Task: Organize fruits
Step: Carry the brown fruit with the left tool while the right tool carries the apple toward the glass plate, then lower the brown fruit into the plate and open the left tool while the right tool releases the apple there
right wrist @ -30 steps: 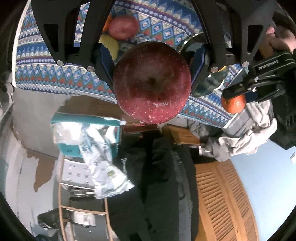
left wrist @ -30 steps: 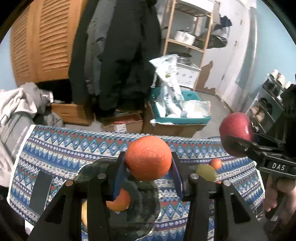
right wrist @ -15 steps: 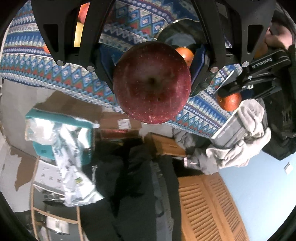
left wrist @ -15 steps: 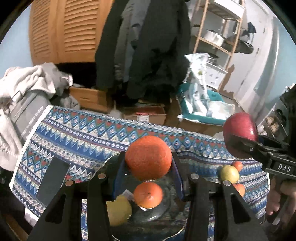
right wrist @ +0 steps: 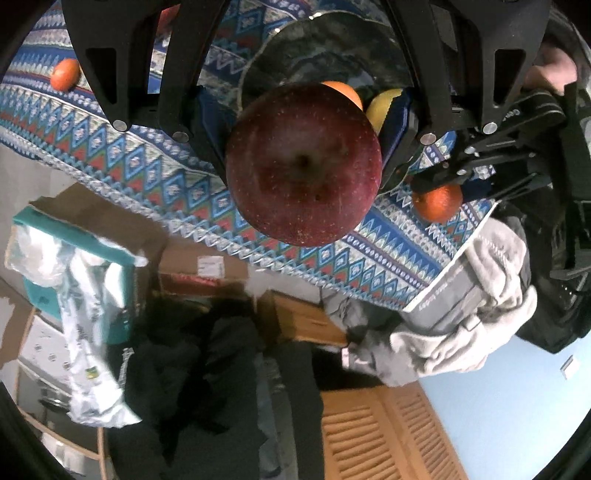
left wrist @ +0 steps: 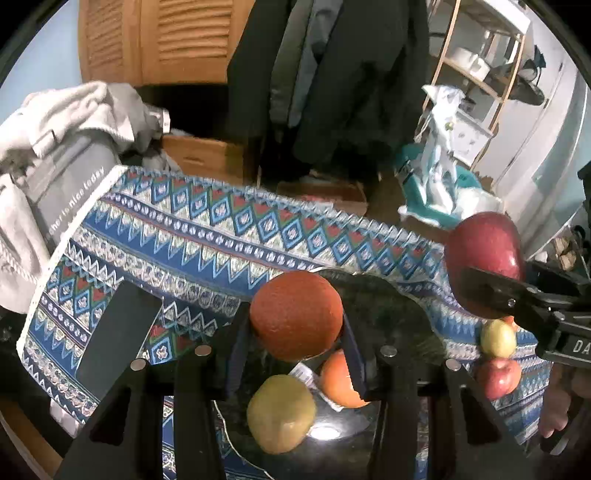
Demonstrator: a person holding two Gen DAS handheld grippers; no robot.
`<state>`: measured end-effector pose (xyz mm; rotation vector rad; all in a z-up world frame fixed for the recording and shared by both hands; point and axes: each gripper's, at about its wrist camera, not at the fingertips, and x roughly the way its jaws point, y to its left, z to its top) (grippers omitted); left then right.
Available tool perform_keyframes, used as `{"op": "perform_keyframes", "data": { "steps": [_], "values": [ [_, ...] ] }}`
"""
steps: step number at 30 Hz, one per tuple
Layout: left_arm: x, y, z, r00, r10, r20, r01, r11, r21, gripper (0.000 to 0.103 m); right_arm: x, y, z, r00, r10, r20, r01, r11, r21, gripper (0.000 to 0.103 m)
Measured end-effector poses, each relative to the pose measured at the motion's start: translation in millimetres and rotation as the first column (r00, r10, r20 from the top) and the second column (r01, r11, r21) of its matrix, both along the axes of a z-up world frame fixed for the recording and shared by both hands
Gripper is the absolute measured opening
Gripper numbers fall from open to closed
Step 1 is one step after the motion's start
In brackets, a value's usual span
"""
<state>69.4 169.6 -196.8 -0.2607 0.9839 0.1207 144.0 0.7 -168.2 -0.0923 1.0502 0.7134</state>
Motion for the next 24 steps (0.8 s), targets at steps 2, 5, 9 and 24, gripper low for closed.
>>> {"op": "perform_keyframes", "data": {
  "steps": [2, 5, 9, 24],
  "values": [
    [1.6, 3.8, -8.6, 1.000, 0.005, -0.020, -0.005, 1.000, -0.014, 0.047, 2.0, 7.6, -8.4, 1.000, 0.009, -0.016, -0.009, 1.000, -0.011, 0.072],
    [4.7, 8.2, -21.9, 0.999, 0.010, -0.051, -0.012, 0.999, -0.040, 0.047, 4.7, 17.8, -22.6, 0.999, 0.020, -0.040, -0.021, 0.999, -0.031, 0.072],
    [7.2, 10.4, -36.4, 0.996, 0.021, -0.085, -0.025, 0.999, -0.049, 0.047, 5.1, 27.5, -38.5, 0.997, 0.035, -0.063, -0.039, 0.997, -0.059, 0.072],
    [13.8, 12.0, -75.1, 0.984, 0.030, -0.177, -0.043, 0.996, -0.072, 0.047, 5.7, 40.3, -68.8, 0.988, 0.054, -0.142, -0.066, 0.994, -0.082, 0.072]
  ]
}}
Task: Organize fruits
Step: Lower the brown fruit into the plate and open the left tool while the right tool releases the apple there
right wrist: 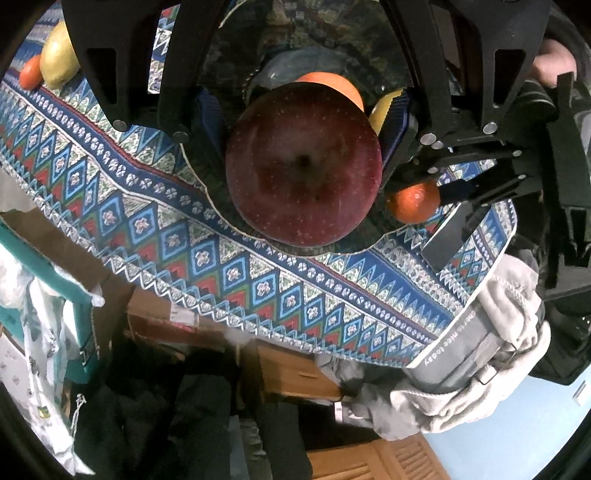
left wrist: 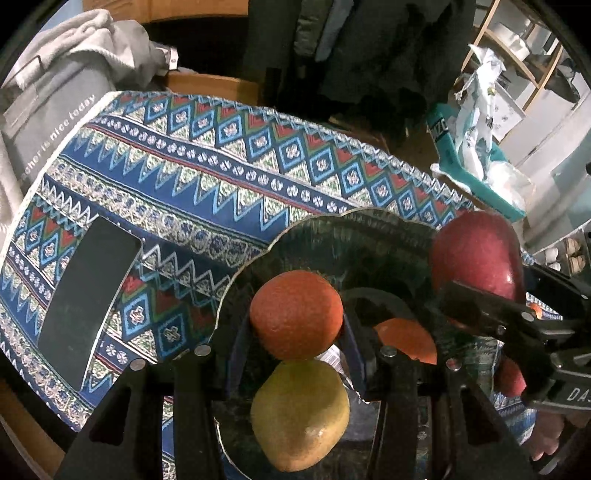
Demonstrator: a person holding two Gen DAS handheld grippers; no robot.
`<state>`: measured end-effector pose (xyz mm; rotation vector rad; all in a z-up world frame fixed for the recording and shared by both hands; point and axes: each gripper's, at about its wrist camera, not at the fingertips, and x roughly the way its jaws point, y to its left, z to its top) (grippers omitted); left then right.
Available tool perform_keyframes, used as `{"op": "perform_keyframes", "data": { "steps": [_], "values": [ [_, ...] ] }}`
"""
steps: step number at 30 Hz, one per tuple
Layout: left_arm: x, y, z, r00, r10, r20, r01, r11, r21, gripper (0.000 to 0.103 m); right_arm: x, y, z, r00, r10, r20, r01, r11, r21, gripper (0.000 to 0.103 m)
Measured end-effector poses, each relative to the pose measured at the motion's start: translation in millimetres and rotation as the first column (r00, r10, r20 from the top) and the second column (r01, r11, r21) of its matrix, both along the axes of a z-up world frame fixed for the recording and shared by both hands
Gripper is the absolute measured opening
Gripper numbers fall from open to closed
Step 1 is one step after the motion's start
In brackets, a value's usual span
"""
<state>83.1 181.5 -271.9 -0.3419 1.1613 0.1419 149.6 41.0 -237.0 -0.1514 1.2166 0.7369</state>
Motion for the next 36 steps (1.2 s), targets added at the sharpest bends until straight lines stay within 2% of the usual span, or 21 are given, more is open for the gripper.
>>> {"op": "perform_keyframes", "data": {
  "steps": [7, 11, 23, 32, 36],
  "values": [
    [0.5, -4.4, -7.7, 1.000, 0.000, -0.026, 0.001, 0.999, 0.039, 0.047, 2.5, 2.6, -11.3, 1.000, 0.000, -0.023, -0.001, 1.000, -0.013, 0.072],
    [-1.9, -3.0, -7.9, 0.999, 0.004, -0.037, -0.003, 0.999, 0.044, 0.052, 4.2, 4.1, -18.3, 0.999, -0.002, -0.040, 0.001, 1.000, -0.021, 0.072],
    [-11.3, -2.9, 5.4, 1.000, 0.023, -0.005, -0.023, 0.999, 0.037, 0.052, 11.8, 4.5, -29.7, 0.995, -0.029, -0.091, 0.028, 0.999, -0.019, 0.073],
    [-12.8, -5.7, 17.6, 1.000, 0.020, 0.023, -0.021, 0.999, 0.032, 0.053, 10.2, -8.5, -22.8, 0.997, -0.061, -0.052, 0.058, 0.997, -0.051, 0.073],
    [-14.6, -8.4, 26.3, 0.999, 0.014, 0.043, -0.016, 0.999, 0.038, 0.057, 7.8, -15.8, -7.4, 0.997, -0.071, -0.019, 0.071, 0.997, -0.030, 0.073]
  ]
}}
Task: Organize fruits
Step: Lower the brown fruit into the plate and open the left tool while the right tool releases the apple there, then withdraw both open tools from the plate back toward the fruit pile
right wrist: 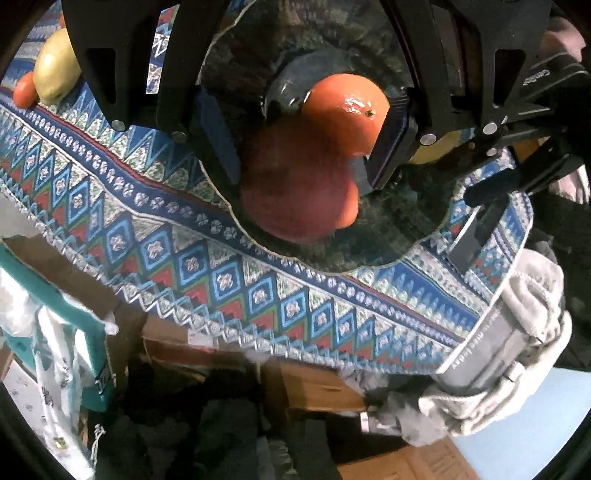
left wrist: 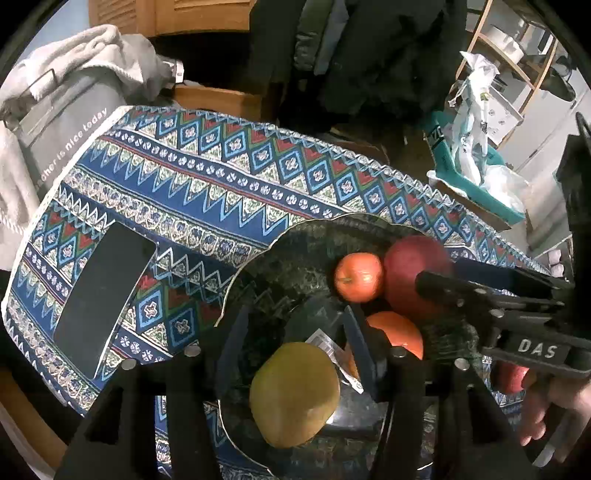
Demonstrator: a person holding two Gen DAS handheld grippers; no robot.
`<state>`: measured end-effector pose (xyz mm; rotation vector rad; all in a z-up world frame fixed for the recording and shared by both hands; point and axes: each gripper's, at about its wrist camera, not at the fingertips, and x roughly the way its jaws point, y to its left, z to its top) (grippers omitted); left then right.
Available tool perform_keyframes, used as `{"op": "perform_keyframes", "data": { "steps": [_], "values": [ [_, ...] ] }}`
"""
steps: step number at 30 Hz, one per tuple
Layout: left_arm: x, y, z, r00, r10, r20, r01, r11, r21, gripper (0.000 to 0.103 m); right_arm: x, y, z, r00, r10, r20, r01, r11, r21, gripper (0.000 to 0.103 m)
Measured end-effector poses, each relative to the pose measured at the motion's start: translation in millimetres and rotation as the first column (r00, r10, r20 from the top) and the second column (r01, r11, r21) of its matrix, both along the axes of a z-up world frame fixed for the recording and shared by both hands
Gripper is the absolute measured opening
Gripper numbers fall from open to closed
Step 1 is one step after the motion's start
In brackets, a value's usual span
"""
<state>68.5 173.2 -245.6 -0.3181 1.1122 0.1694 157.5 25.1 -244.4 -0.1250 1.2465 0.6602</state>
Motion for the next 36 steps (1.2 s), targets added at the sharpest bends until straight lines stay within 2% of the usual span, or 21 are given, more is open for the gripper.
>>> {"op": "perform_keyframes", "data": {
  "steps": [8, 13, 19, 25, 28, 31, 36],
  "values": [
    [-5.6, -5.1, 20.4, 0.999, -0.008, 0.043, 0.008, 1.000, -0.004, 0.058, -12.9, -2.5, 38.3, 0.994, -0.002, 0.108, 0.002, 1.000, 0.003, 0.073],
    [-12.3, -9.8, 39.1, 0.996, -0.019, 0.085, 0.017, 1.000, 0.024, 0.064, -23.7, -8.6, 64.1, 0.982, -0.009, 0.187, 0.010, 1.000, -0.003, 0.073],
    [-20.2, -15.4, 64.6, 0.991, -0.031, 0.133, 0.026, 0.999, 0.039, 0.069, -33.1, -22.0, 89.6, 0.972, -0.035, 0.232, 0.034, 0.999, 0.011, 0.073],
    [-27.4, -27.9, 92.2, 0.981, -0.061, 0.183, 0.052, 0.997, 0.051, 0.072, -42.6, -37.3, 115.0, 0.956, -0.065, 0.285, 0.060, 0.998, 0.027, 0.073],
    [-30.5, -33.0, 103.5, 0.975, -0.070, 0.211, 0.059, 0.997, 0.058, 0.077, -47.0, -46.5, 128.7, 0.947, -0.081, 0.312, 0.072, 0.997, 0.040, 0.073],
    [-33.7, -40.6, 116.1, 0.968, -0.085, 0.238, 0.066, 0.994, 0.089, 0.078, -53.2, -56.2, 142.8, 0.934, -0.092, 0.344, 0.081, 0.996, 0.047, 0.073],
    [-36.2, -56.1, 132.6, 0.955, -0.123, 0.269, 0.099, 0.990, 0.102, 0.081, -63.2, -75.3, 160.4, 0.918, -0.114, 0.381, 0.094, 0.993, 0.070, 0.078]
  ]
}}
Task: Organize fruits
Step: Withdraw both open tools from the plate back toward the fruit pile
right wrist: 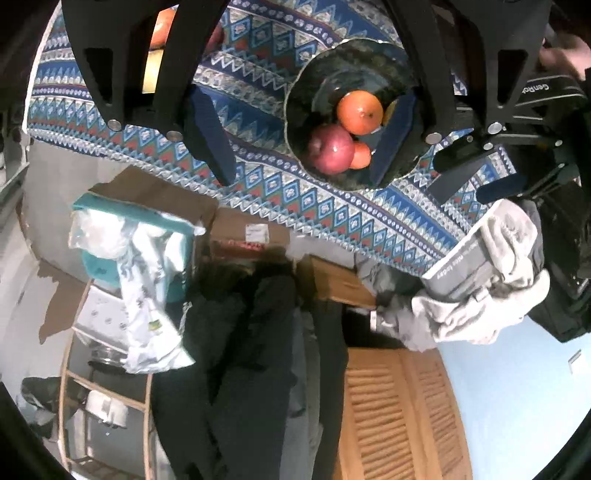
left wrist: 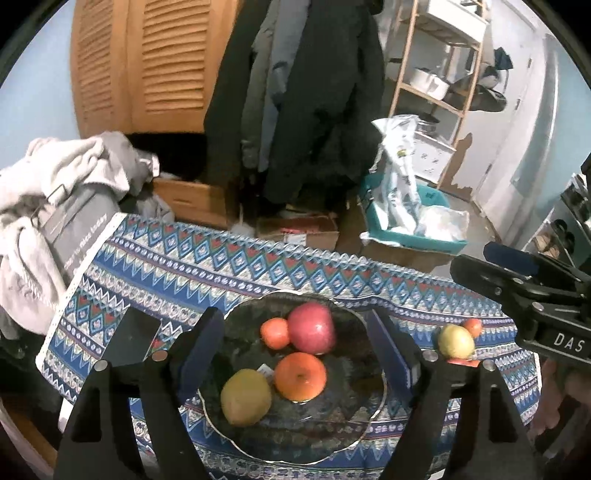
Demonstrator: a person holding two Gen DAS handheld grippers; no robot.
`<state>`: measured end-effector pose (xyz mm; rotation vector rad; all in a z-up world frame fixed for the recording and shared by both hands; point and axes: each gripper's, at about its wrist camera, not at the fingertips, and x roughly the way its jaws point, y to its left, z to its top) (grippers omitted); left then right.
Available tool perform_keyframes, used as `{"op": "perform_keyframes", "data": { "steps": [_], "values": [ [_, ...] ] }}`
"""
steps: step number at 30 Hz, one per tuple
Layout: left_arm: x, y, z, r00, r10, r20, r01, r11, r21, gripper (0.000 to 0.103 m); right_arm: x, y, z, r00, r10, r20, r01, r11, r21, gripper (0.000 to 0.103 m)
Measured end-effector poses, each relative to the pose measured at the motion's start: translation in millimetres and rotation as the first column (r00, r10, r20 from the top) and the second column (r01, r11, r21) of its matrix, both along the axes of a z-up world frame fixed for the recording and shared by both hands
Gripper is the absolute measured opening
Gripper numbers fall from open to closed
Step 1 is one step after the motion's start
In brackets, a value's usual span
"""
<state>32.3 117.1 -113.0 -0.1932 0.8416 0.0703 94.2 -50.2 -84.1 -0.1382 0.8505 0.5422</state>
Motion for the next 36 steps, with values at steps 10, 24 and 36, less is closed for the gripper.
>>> {"op": "perform_keyframes", "data": {
  "steps": [10, 24, 36],
  "values": [
    [-1.2, -41.3, 21.4, 0.995, -0.087, 0.046, 0.087, 0.996, 0.011, 0.086, -16.8, -46.0, 21.9, 0.997, -0.051, 0.058, 0.050, 0.999, 0.019, 0.081],
    [11.9, -104.3, 16.7, 0.979, -0.206, 0.008, 0.206, 0.979, -0.007, 0.087, -19.8, -128.5, 10.2, 0.983, -0.181, 0.025, 0.182, 0.983, -0.021, 0.084],
    [22.5, -161.9, 5.0, 0.951, -0.306, -0.034, 0.307, 0.952, 0.006, 0.087, -25.6, -190.1, -9.6, 0.962, -0.272, -0.019, 0.271, 0.961, -0.049, 0.084]
  ]
}}
